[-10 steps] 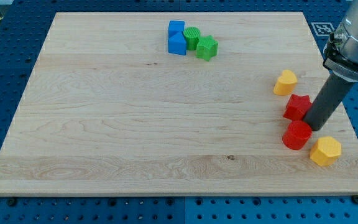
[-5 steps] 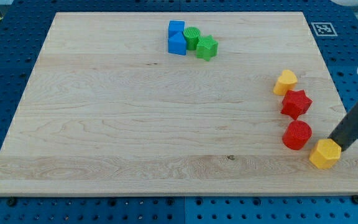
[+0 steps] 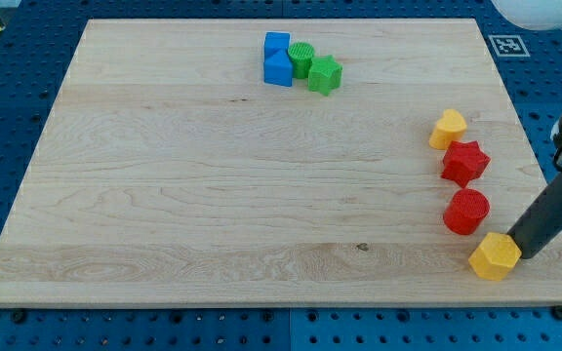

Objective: Adjust the red and yellow blocks to form a line

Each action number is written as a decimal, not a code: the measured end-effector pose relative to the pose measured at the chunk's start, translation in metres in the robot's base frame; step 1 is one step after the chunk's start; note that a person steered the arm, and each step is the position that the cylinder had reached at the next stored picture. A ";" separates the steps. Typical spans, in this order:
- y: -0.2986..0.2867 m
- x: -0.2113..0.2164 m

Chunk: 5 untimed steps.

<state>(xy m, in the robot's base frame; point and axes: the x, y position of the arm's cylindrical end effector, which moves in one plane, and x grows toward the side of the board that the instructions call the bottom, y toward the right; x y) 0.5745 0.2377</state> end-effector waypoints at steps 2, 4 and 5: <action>-0.002 0.000; 0.031 0.018; 0.017 0.042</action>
